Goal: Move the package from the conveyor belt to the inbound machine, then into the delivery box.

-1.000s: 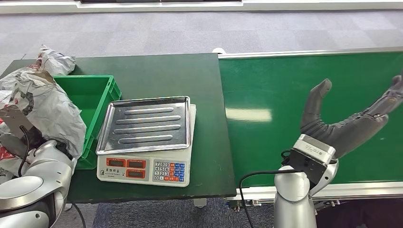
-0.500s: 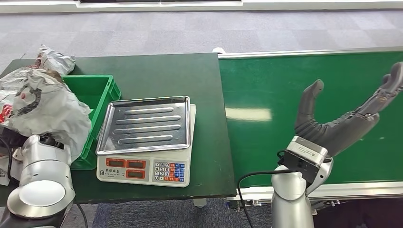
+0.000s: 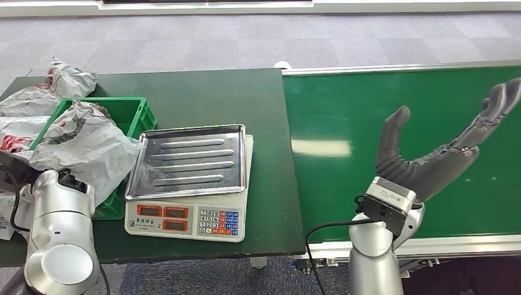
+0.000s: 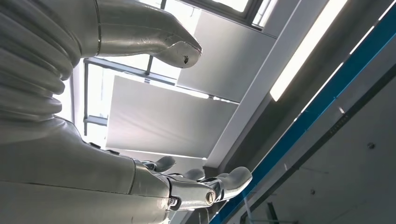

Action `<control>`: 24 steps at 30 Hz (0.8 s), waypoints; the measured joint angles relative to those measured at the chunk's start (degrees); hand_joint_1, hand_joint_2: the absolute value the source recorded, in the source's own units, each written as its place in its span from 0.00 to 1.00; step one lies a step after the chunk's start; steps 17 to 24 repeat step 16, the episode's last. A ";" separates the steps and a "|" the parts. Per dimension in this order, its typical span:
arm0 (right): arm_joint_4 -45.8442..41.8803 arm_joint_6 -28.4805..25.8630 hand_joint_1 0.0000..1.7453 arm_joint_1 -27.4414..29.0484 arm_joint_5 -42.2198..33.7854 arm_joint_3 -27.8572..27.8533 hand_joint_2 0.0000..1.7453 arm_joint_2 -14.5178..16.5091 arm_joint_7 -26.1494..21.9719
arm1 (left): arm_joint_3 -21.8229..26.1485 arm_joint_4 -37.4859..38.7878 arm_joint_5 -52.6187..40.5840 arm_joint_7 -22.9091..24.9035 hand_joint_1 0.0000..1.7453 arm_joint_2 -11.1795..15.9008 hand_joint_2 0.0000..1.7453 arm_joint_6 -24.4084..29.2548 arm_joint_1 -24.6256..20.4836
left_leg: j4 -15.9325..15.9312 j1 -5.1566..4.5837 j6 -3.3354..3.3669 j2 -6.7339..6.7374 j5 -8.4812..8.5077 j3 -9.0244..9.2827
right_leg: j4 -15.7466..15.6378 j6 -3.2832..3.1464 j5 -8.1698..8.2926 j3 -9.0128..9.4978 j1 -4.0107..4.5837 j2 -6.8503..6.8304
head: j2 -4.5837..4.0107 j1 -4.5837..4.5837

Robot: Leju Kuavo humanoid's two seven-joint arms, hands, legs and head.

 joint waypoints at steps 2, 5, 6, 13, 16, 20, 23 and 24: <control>0.09 0.00 0.00 0.00 -0.10 -0.01 1.00 0.00 -0.08 | -0.50 -0.36 0.25 0.00 0.00 0.01 0.00 0.23 0.23 | 0.00 0.00 0.00 0.00 0.00 0.00 | 0.00 0.00 0.00 0.00 0.00 0.00 | 0.00 0.00; 0.18 0.00 0.00 0.00 -0.26 -0.01 1.00 0.00 -0.16 | -1.43 -1.32 1.16 0.00 0.00 0.03 0.00 0.39 0.83 | 0.00 0.00 0.00 0.01 0.00 0.00 | 0.00 0.00 0.00 -0.01 0.00 0.01 | 0.00 0.00; 0.20 0.00 0.00 0.01 -0.31 -0.01 1.00 0.00 -0.16 | -1.78 -1.80 1.60 0.00 0.00 0.04 0.00 0.21 1.11 | 0.00 0.00 0.00 0.01 0.00 0.00 | 0.00 0.00 0.00 -0.01 0.00 0.01 | 0.00 0.00; 1.92 0.03 0.00 -0.08 -9.96 1.15 1.00 0.02 -0.14 | -8.02 -11.25 7.66 -0.03 0.00 -1.22 1.00 -14.15 6.16 | 0.00 0.00 0.00 0.03 0.00 -0.03 | 0.00 0.00 -0.01 -0.05 0.00 0.03 | 0.00 0.01; 5.24 0.68 0.00 -0.26 -18.73 3.63 1.00 -0.02 0.35 | -11.86 -18.04 9.94 -0.07 0.00 -3.12 1.00 -23.08 9.84 | 0.00 -0.02 0.01 0.07 -0.02 -0.03 | 0.00 0.00 -0.01 -0.07 -0.03 0.06 | 0.00 0.00; 5.24 0.68 0.00 -0.26 -18.73 3.63 1.00 -0.02 0.35 | -11.86 -18.04 9.94 -0.07 0.00 -3.12 1.00 -23.08 9.84 | 0.00 -0.02 0.01 0.07 -0.02 -0.03 | 0.00 0.00 -0.01 -0.07 -0.03 0.06 | 0.00 0.00; 5.24 0.68 0.00 -0.26 -18.73 3.63 1.00 -0.02 0.35 | -11.86 -18.04 9.94 -0.07 0.00 -3.12 1.00 -23.08 9.84 | 0.00 -0.02 0.01 0.07 -0.02 -0.03 | 0.00 0.00 -0.01 -0.07 -0.03 0.06 | 0.00 0.00; 5.24 0.68 0.00 -0.26 -18.73 3.63 1.00 -0.02 0.35 | -11.86 -18.04 9.94 -0.07 0.00 -3.12 1.00 -23.08 9.84 | 0.00 -0.02 0.01 0.07 -0.02 -0.03 | 0.00 0.00 -0.01 -0.07 -0.03 0.06 | 0.00 0.00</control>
